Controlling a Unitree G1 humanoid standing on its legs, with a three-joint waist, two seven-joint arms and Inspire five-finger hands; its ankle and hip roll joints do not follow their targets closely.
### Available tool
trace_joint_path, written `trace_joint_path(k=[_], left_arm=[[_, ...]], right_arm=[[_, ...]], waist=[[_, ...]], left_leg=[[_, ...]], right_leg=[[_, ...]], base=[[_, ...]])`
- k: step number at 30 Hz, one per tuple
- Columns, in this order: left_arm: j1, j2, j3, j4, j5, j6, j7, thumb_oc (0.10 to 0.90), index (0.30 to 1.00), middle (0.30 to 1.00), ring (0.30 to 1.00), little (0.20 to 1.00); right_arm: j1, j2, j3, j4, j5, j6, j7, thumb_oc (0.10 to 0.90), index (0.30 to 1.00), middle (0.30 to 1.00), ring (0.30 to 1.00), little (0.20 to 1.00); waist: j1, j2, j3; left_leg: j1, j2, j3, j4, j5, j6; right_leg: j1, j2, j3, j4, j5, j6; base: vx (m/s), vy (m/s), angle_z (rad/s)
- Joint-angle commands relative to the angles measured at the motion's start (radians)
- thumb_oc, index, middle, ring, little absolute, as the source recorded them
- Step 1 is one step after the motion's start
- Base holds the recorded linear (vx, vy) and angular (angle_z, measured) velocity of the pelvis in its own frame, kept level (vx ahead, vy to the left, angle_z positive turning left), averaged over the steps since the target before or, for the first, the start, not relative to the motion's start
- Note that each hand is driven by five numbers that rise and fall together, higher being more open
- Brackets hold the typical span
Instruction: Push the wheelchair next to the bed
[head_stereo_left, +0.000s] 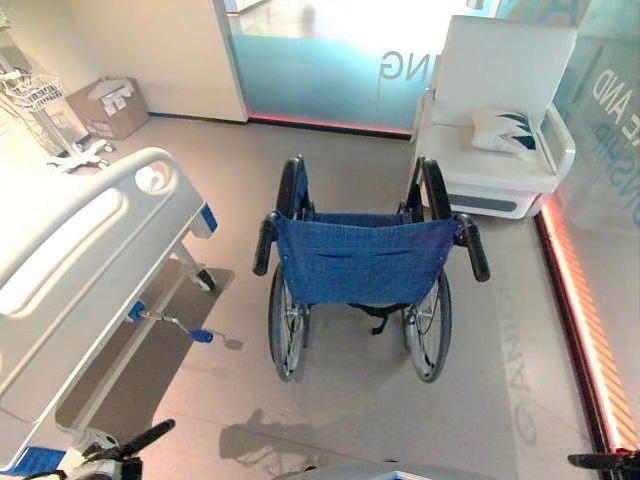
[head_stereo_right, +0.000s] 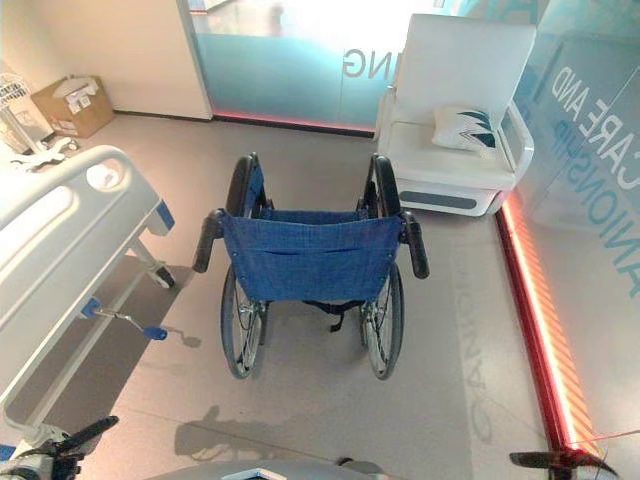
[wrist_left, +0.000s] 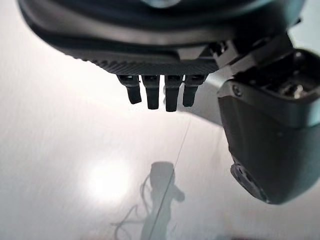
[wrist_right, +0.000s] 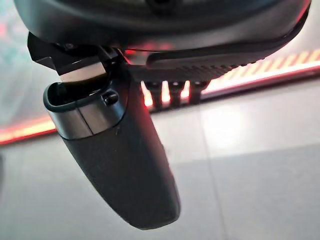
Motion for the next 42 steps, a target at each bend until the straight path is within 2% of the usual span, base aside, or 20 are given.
trace_joint_path(k=[1, 3, 4, 5, 6, 7, 8, 12, 13, 14, 17, 20, 24, 26, 30, 35, 37, 42], left_arm=[[-0.137, 0.091, -0.025, -0.009, -0.070, -0.078, 0.017, 0.800, 0.900, 0.900, 0.900, 0.900], [-0.178, 0.124, -0.033, -0.054, -0.112, -0.103, 0.018, 0.800, 0.900, 0.900, 0.900, 0.900], [-0.190, 0.135, -0.035, -0.074, -0.123, -0.097, 0.019, 0.800, 0.900, 0.900, 0.900, 0.900], [-0.229, 0.172, -0.036, -0.166, -0.175, -0.111, 0.028, 0.800, 0.900, 0.900, 0.900, 0.900], [-0.232, 0.176, -0.035, -0.180, -0.182, -0.110, 0.031, 0.800, 0.900, 0.900, 0.900, 0.900], [-0.252, 0.197, -0.030, -0.276, -0.224, -0.112, 0.045, 0.800, 0.900, 0.900, 0.900, 0.900], [-0.255, 0.200, -0.028, -0.288, -0.228, -0.119, 0.046, 0.800, 0.900, 0.900, 0.900, 0.900], [-0.286, 0.205, 0.002, -0.607, -0.361, -0.154, 0.042, 0.800, 0.900, 0.900, 0.900, 0.900], [-0.292, 0.203, 0.003, -0.629, -0.369, -0.158, 0.039, 0.800, 0.900, 0.900, 0.900, 0.900], [-0.326, 0.190, 0.011, -0.707, -0.395, -0.175, 0.021, 0.800, 0.900, 0.900, 0.900, 0.900], [-0.362, 0.173, 0.003, -0.765, -0.438, -0.201, -0.003, 0.800, 0.900, 0.900, 0.900, 0.900], [-0.392, 0.141, -0.002, -0.875, -0.479, -0.208, -0.002, 0.800, 0.900, 0.900, 0.900, 0.900], [-0.410, 0.117, -0.018, -0.957, -0.486, -0.235, 0.016, 0.800, 0.900, 0.900, 0.900, 0.900], [-0.413, 0.099, -0.034, -0.987, -0.472, -0.242, 0.028, 0.800, 0.900, 0.900, 0.900, 0.900], [-0.409, 0.037, -0.073, -1.028, -0.465, -0.239, 0.063, 0.800, 0.900, 0.900, 0.900, 0.900], [-0.405, -0.006, -0.108, -1.021, -0.422, -0.241, 0.096, 0.800, 0.900, 0.900, 0.900, 0.900], [-0.414, -0.040, -0.122, -0.991, -0.425, -0.244, 0.137, 0.800, 0.900, 0.900, 0.900, 0.900], [-0.416, -0.055, -0.140, -0.976, -0.363, -0.250, 0.181, 0.800, 0.900, 0.900, 0.900, 0.900]], right_arm=[[-0.117, -0.107, -0.006, -0.018, 0.161, -0.047, -0.131, 0.800, 0.900, 0.900, 0.900, 0.900], [-0.148, -0.139, -0.014, -0.047, 0.220, -0.087, -0.160, 0.800, 0.900, 0.900, 0.900, 0.900], [-0.156, -0.148, -0.015, -0.058, 0.231, -0.085, -0.163, 0.800, 0.900, 0.900, 0.900, 0.900], [-0.179, -0.176, -0.021, -0.121, 0.285, -0.126, -0.186, 0.800, 0.900, 0.900, 0.900, 0.900], [-0.181, -0.178, -0.022, -0.131, 0.293, -0.130, -0.187, 0.800, 0.900, 0.900, 0.900, 0.900], [-0.192, -0.187, -0.032, -0.211, 0.358, -0.152, -0.201, 0.800, 0.900, 0.900, 0.900, 0.900], [-0.194, -0.186, -0.034, -0.221, 0.370, -0.160, -0.206, 0.800, 0.900, 0.900, 0.900, 0.900], [-0.205, -0.132, -0.078, -0.577, 0.577, -0.218, -0.321, 0.800, 0.900, 0.900, 0.900, 0.900], [-0.207, -0.124, -0.081, -0.602, 0.590, -0.227, -0.323, 0.800, 0.900, 0.900, 0.900, 0.900], [-0.224, -0.102, -0.088, -0.698, 0.642, -0.250, -0.329, 0.800, 0.900, 0.900, 0.900, 0.900], [-0.264, -0.077, -0.081, -0.779, 0.686, -0.273, -0.318, 0.800, 0.900, 0.900, 0.900, 0.900], [-0.312, -0.021, -0.051, -0.910, 0.653, -0.287, -0.341, 0.800, 0.900, 0.900, 0.900, 0.900], [-0.338, 0.027, 0.002, -1.020, 0.672, -0.308, -0.282, 0.800, 0.900, 0.900, 0.900, 0.900], [-0.344, 0.061, 0.030, -1.078, 0.693, -0.303, -0.260, 0.800, 0.900, 0.900, 0.900, 0.900], [-0.337, 0.126, 0.103, -1.188, 0.673, -0.241, -0.214, 0.800, 0.900, 0.900, 0.900, 0.900], [-0.343, 0.151, 0.167, -1.224, 0.630, -0.191, -0.195, 0.800, 0.900, 0.900, 0.900, 0.900], [-0.351, 0.168, 0.217, -1.213, 0.594, -0.146, -0.183, 0.800, 0.900, 0.900, 0.900, 0.900], [-0.345, 0.173, 0.277, -1.221, 0.565, -0.079, -0.166, 0.800, 0.900, 0.900, 0.900, 0.900]], waist=[[-0.001, 0.005, 0.000], [-0.001, 0.006, -0.004], [0.000, 0.007, -0.006], [0.000, 0.007, -0.005], [0.000, 0.006, -0.006], [0.000, 0.007, -0.006], [0.000, 0.006, -0.007], [-0.004, 0.005, -0.004], [-0.004, 0.005, -0.005], [-0.008, 0.006, -0.006], [-0.007, 0.007, -0.011], [-0.005, 0.008, -0.015], [-0.005, 0.006, -0.021], [-0.005, 0.004, -0.023], [-0.012, -0.003, -0.030], [-0.018, -0.010, -0.033], [-0.021, -0.015, -0.035], [-0.023, -0.022, -0.033]], left_leg=[[0.000, -0.032, 0.032, 0.003, -0.033, -0.008], [-0.001, -0.031, 0.031, 0.003, -0.035, -0.012], [-0.003, -0.032, 0.031, 0.003, -0.035, -0.012], [0.000, -0.033, 0.026, 0.003, -0.040, -0.014], [-0.004, -0.033, 0.027, 0.003, -0.035, -0.014], [-0.002, -0.033, 0.024, 0.003, -0.039, -0.016], [-0.006, -0.033, 0.025, 0.003, -0.034, -0.017], [-0.008, -0.033, 0.021, 0.003, -0.033, -0.021], [-0.009, -0.033, 0.021, 0.003, -0.032, -0.022], [-0.006, -0.032, 0.020, 0.003, -0.040, -0.023], [-0.011, -0.031, 0.021, 0.003, -0.035, -0.025], [-0.010, -0.032, 0.020, 0.003, -0.039, -0.024], [-0.009, -0.032, 0.024, 0.003, -0.040, -0.022], [-0.009, -0.032, 0.025, 0.003, -0.040, -0.021], [-0.008, -0.035, 0.030, 0.003, -0.039, -0.016], [-0.008, -0.036, 0.036, 0.003, -0.039, -0.013], [-0.008, -0.036, 0.040, 0.003, -0.037, -0.012], [-0.009, -0.036, 0.045, 0.003, -0.033, -0.011]], right_leg=[[-0.007, 0.015, -0.032, 0.030, 0.018, 0.006], [-0.006, 0.015, -0.033, 0.026, 0.019, 0.007], [-0.007, 0.016, -0.033, 0.025, 0.020, 0.007], [-0.001, 0.017, -0.032, 0.022, 0.017, 0.008], [-0.004, 0.017, -0.031, 0.022, 0.021, 0.007], [-0.001, 0.017, -0.032, 0.021, 0.018, 0.009], [-0.005, 0.017, -0.032, 0.021, 0.022, 0.008], [-0.008, 0.016, -0.029, 0.025, 0.022, 0.007], [-0.009, 0.016, -0.029, 0.025, 0.023, 0.006], [-0.004, 0.015, -0.029, 0.025, 0.016, 0.008], [-0.009, 0.014, -0.030, 0.024, 0.020, 0.006], [-0.003, 0.014, -0.031, 0.019, 0.018, 0.005], [-0.001, 0.012, -0.034, 0.015, 0.019, 0.004], [0.000, 0.012, -0.036, 0.014, 0.019, 0.004], [0.001, 0.011, -0.034, 0.009, 0.023, 0.004], [-0.002, 0.012, -0.029, 0.008, 0.026, 0.004], [-0.003, 0.013, -0.025, 0.008, 0.029, 0.004], [-0.005, 0.013, -0.023, 0.008, 0.031, 0.005]], base=[[0.00, 0.000, 0.00], [0.00, 0.000, 0.00], [0.00, 0.000, 0.00], [0.00, 0.000, 0.00], [0.01, 0.009, 0.04], [-0.02, 0.000, 0.05], [0.00, 0.007, 0.04], [0.00, 0.000, 0.00], [0.00, 0.000, 0.00], [0.00, 0.000, 0.00], [0.00, 0.000, 0.00], [0.00, 0.000, 0.00], [0.00, 0.000, 0.00], [0.00, 0.000, 0.00], [0.00, 0.000, 0.00], [0.00, 0.000, 0.00], [0.00, 0.000, 0.00], [0.00, -0.001, -0.03]])
